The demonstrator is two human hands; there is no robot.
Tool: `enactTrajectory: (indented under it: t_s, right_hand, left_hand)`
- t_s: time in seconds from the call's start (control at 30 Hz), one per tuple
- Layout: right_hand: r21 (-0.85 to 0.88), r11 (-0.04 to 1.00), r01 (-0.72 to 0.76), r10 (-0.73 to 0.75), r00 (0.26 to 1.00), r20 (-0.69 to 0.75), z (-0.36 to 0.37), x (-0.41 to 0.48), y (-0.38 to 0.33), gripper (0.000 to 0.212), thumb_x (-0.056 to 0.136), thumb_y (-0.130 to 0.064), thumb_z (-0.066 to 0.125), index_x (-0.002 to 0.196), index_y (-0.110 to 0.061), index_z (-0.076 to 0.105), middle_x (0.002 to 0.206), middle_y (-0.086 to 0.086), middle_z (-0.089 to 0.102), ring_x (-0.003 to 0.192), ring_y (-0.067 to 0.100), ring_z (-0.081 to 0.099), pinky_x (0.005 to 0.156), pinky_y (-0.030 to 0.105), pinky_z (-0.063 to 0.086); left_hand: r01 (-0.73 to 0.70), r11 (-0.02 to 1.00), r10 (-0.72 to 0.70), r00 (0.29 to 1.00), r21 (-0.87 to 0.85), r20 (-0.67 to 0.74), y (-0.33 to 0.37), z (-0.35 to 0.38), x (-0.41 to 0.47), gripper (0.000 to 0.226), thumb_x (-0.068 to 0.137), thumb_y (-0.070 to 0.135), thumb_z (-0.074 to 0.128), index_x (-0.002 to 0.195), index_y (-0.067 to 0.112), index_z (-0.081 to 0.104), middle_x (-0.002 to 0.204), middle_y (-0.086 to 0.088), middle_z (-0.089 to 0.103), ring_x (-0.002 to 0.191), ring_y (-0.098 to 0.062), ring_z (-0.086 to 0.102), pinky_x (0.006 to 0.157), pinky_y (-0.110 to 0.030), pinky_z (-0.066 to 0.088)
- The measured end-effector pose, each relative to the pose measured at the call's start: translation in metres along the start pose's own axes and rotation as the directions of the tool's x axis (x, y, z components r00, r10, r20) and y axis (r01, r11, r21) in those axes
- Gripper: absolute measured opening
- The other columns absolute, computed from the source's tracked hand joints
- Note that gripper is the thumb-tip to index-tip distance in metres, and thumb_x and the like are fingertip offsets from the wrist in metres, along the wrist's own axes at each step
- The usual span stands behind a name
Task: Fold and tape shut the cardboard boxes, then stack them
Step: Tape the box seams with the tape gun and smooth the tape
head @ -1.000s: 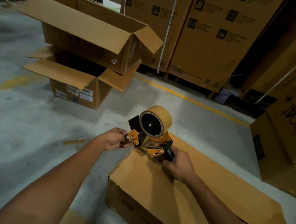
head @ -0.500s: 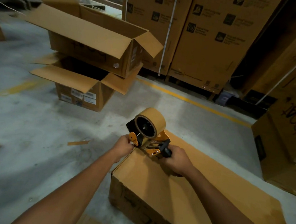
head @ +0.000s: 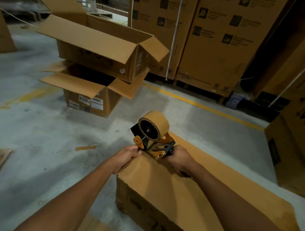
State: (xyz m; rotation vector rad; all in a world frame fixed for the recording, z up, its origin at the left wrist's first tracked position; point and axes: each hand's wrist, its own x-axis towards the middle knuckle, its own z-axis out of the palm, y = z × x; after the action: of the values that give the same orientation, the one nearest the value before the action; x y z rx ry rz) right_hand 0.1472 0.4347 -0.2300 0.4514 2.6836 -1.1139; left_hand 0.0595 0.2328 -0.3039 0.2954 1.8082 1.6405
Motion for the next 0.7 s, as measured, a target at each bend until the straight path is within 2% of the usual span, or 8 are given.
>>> enactTrajectory:
  t_s: [0.07, 0.2, 0.37, 0.47, 0.5, 0.57, 0.63, 0.7]
  right_hand:
    - [-0.025, 1.0, 0.014, -0.014, 1.0, -0.011, 0.001, -0.001, 0.002, 0.009, 0.084, -0.031, 0.077, 0.09, -0.028, 0.07, 0.092, -0.002, 0.07, 0.089, 0.016, 0.064, 0.082, 0.039, 0.058]
    - [-0.04, 0.999, 0.028, -0.028, 1.0, 0.011, -0.008, -0.011, 0.013, 0.007, 0.085, -0.03, 0.076, 0.087, -0.028, 0.069, 0.088, -0.002, 0.07, 0.084, 0.016, 0.066, 0.069, 0.035, 0.057]
    - [-0.082, 0.996, -0.035, 0.037, 0.999, 0.027, -0.032, -0.036, 0.053, 0.009, 0.088, -0.026, 0.073, 0.083, -0.019, 0.068, 0.076, 0.002, 0.067, 0.064, 0.012, 0.061, 0.057, 0.027, 0.053]
    - [-0.093, 0.994, -0.057, 0.058, 0.998, 0.014, -0.037, -0.041, 0.068, 0.013, 0.084, -0.031, 0.077, 0.087, -0.02, 0.072, 0.082, 0.003, 0.072, 0.073, 0.018, 0.068, 0.067, 0.036, 0.059]
    - [-0.102, 0.993, -0.055, 0.056, 0.998, 0.014, -0.037, -0.04, 0.068, 0.013, 0.083, -0.032, 0.078, 0.089, -0.021, 0.072, 0.084, 0.003, 0.072, 0.077, 0.018, 0.069, 0.069, 0.037, 0.06]
    - [-0.107, 0.993, -0.055, 0.055, 0.998, 0.005, -0.036, -0.038, 0.068, 0.013, 0.083, -0.032, 0.077, 0.09, -0.022, 0.072, 0.085, 0.002, 0.072, 0.077, 0.016, 0.068, 0.068, 0.033, 0.059]
    - [-0.136, 0.989, -0.063, 0.062, 0.998, -0.01, -0.037, -0.036, 0.065, 0.015, 0.083, -0.033, 0.077, 0.09, -0.021, 0.072, 0.086, 0.001, 0.071, 0.079, 0.016, 0.066, 0.068, 0.031, 0.057]
    - [-0.194, 0.978, -0.069, 0.066, 0.998, -0.023, -0.039, -0.034, 0.063, 0.015, 0.084, -0.034, 0.074, 0.087, -0.02, 0.07, 0.085, 0.002, 0.07, 0.078, 0.018, 0.064, 0.067, 0.033, 0.053]
  left_hand:
    - [0.018, 1.0, -0.018, 1.0, 0.014, -0.004, -0.001, -0.001, 0.002, 0.011, 0.101, 0.015, 0.054, 0.102, 0.01, 0.064, 0.091, -0.008, 0.068, 0.082, -0.02, 0.067, 0.075, -0.03, 0.051]
    - [0.03, 1.0, -0.03, 0.999, 0.003, -0.025, -0.003, 0.001, 0.002, 0.018, 0.101, 0.014, 0.052, 0.105, 0.012, 0.069, 0.092, -0.008, 0.071, 0.083, -0.022, 0.069, 0.078, -0.032, 0.052]
    - [0.01, 1.0, -0.009, 0.999, -0.018, 0.032, -0.003, 0.0, 0.007, 0.041, 0.103, 0.009, 0.045, 0.14, 0.025, 0.053, 0.126, -0.007, 0.068, 0.114, -0.027, 0.065, 0.099, -0.037, 0.051]
    - [-0.101, 0.963, 0.094, 0.995, 0.248, 0.042, -0.001, 0.006, 0.009, 0.046, 0.105, 0.003, 0.039, 0.151, 0.009, 0.037, 0.151, -0.011, 0.045, 0.139, -0.028, 0.044, 0.109, -0.025, 0.037]
    - [-0.162, 0.886, 0.155, 0.986, 0.435, 0.052, -0.001, 0.009, 0.008, 0.047, 0.107, 0.006, 0.037, 0.153, 0.008, 0.031, 0.159, -0.01, 0.031, 0.147, -0.027, 0.03, 0.113, -0.023, 0.029]
    - [-0.257, 0.54, 0.251, 0.958, 0.802, 0.139, -0.002, 0.009, 0.009, 0.05, 0.107, 0.025, 0.027, 0.157, 0.019, 0.027, 0.166, -0.004, 0.012, 0.153, -0.025, 0.008, 0.123, -0.037, 0.018]
    - [-0.27, 0.226, 0.231, 0.948, 0.936, 0.218, 0.001, 0.009, 0.01, 0.057, 0.102, 0.037, 0.02, 0.158, 0.024, 0.023, 0.167, 0.001, 0.008, 0.154, -0.024, -0.004, 0.124, -0.05, 0.012]
    - [-0.29, 0.06, 0.205, 0.94, 0.955, 0.273, 0.009, 0.018, 0.008, 0.055, 0.104, 0.038, 0.023, 0.156, 0.023, 0.027, 0.166, 0.003, 0.013, 0.154, -0.021, -0.008, 0.124, -0.052, 0.002]
